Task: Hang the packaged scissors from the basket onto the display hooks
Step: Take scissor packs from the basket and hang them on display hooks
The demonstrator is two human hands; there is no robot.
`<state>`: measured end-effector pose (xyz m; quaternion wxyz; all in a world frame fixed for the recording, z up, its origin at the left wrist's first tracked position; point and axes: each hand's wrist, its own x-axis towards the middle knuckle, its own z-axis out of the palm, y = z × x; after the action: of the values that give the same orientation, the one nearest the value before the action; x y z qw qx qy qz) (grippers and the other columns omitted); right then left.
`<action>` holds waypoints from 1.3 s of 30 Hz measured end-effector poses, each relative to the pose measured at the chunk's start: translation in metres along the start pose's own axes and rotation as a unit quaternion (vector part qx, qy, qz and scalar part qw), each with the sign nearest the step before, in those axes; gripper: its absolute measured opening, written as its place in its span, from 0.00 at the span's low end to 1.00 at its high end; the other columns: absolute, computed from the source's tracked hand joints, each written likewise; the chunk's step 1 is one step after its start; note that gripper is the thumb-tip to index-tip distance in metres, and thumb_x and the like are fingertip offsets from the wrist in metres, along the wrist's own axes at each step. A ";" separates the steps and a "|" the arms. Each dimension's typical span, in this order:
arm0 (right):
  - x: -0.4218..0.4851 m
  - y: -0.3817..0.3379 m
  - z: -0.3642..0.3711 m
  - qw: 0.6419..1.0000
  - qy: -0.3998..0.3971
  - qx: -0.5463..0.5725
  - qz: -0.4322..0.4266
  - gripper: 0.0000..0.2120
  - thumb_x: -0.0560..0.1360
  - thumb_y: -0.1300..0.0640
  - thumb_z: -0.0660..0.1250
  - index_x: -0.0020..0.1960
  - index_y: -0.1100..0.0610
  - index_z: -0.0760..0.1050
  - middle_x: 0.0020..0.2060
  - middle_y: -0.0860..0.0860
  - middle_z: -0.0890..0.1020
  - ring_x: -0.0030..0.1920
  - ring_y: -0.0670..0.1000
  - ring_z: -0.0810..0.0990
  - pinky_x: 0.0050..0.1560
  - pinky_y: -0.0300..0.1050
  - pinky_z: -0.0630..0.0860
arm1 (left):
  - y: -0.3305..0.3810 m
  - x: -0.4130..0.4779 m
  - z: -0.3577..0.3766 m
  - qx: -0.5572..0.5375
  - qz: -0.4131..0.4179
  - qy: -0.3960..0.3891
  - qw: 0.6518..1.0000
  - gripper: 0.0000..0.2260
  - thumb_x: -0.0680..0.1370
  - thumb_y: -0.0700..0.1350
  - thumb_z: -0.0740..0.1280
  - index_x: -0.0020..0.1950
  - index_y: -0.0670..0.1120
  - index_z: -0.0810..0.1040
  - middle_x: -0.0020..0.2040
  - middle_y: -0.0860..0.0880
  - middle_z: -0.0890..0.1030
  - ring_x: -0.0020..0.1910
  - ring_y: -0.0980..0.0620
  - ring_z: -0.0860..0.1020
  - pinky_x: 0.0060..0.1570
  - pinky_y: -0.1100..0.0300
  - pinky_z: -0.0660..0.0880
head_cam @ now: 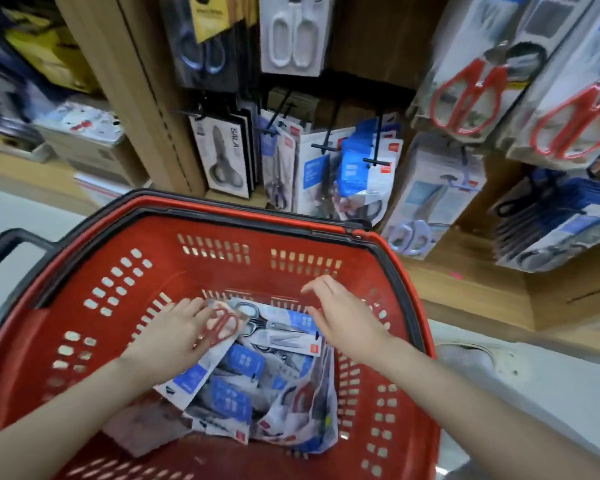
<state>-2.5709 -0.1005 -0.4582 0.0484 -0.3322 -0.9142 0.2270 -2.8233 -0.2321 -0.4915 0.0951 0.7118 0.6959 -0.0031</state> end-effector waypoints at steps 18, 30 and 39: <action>0.050 -0.012 0.210 0.895 -0.267 0.192 0.302 0.26 0.79 0.54 0.64 0.73 0.60 0.60 0.70 0.57 0.69 0.66 0.57 0.71 0.63 0.48 0.68 | -0.042 0.022 0.117 -0.251 -0.295 -0.183 0.904 0.31 0.77 0.52 0.65 0.75 0.43 0.58 0.72 0.41 0.66 0.72 0.41 0.62 0.70 0.49 0.60; 0.058 0.001 0.210 0.907 -0.257 0.150 0.298 0.15 0.78 0.66 0.55 0.61 0.61 0.74 0.57 0.58 0.80 0.57 0.57 0.78 0.56 0.46 0.74 | -0.005 0.025 0.121 -0.360 -0.374 -0.179 0.835 0.38 0.66 0.46 0.79 0.70 0.45 0.63 0.66 0.43 0.67 0.63 0.44 0.71 0.65 0.53 0.68; 0.037 -0.002 0.196 0.916 -0.216 0.148 0.303 0.09 0.78 0.65 0.62 0.57 0.64 0.75 0.57 0.58 0.77 0.56 0.56 0.78 0.50 0.46 0.74 | -0.027 0.017 0.064 -0.403 -0.348 -0.147 0.834 0.14 0.73 0.39 0.71 0.57 0.42 0.75 0.52 0.47 0.80 0.52 0.48 0.79 0.55 0.52 0.75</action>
<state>-2.6476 -0.1539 -0.6348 -0.1727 -0.5251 -0.7140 0.4296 -2.8418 -0.2233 -0.5600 0.4674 0.3126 0.8149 0.1408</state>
